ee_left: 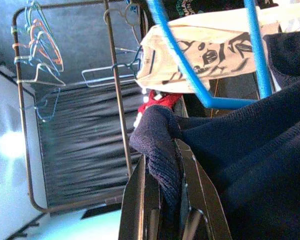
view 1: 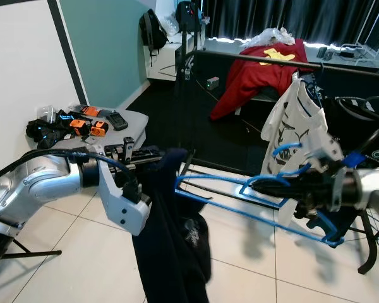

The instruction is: Hang hanger

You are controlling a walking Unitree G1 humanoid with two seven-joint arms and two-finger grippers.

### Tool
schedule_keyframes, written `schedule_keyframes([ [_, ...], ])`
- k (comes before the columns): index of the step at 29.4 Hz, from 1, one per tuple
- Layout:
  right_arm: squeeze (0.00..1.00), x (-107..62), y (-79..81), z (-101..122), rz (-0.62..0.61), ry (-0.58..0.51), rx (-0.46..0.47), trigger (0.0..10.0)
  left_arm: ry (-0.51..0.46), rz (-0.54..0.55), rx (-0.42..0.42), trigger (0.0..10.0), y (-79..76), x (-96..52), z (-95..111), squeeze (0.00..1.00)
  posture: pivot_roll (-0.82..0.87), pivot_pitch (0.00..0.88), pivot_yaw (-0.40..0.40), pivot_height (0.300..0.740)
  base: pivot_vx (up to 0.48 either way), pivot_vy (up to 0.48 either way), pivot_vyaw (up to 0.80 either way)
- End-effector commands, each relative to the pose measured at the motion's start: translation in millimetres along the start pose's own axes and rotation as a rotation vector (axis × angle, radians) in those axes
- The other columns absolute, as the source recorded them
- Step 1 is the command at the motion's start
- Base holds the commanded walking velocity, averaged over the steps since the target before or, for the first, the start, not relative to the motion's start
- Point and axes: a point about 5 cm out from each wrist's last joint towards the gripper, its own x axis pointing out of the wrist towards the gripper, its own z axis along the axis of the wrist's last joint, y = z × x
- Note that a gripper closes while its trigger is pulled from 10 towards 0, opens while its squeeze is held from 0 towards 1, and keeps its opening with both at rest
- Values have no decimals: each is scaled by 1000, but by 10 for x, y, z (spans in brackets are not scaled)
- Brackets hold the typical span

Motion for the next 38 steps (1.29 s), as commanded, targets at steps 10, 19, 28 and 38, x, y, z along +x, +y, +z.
schedule_keyframes([
  [10,0,-230,-37,147,39,6,-24,10000,-71,-17,31,10000,48,-22,25,0,-63,0,25,740,0,0,0],
  [19,0,-457,-75,-12,-16,129,19,10000,-105,-11,47,10000,79,-26,32,0,-53,0,21,740,0,0,0],
  [28,0,-684,-156,-37,-96,203,23,10000,-117,-23,63,10000,87,-46,24,0,-49,0,20,740,0,0,0],
  [38,0,-581,-122,-44,-6,199,26,10000,-167,5,95,10000,196,13,92,0,-51,0,25,740,0,0,0],
])
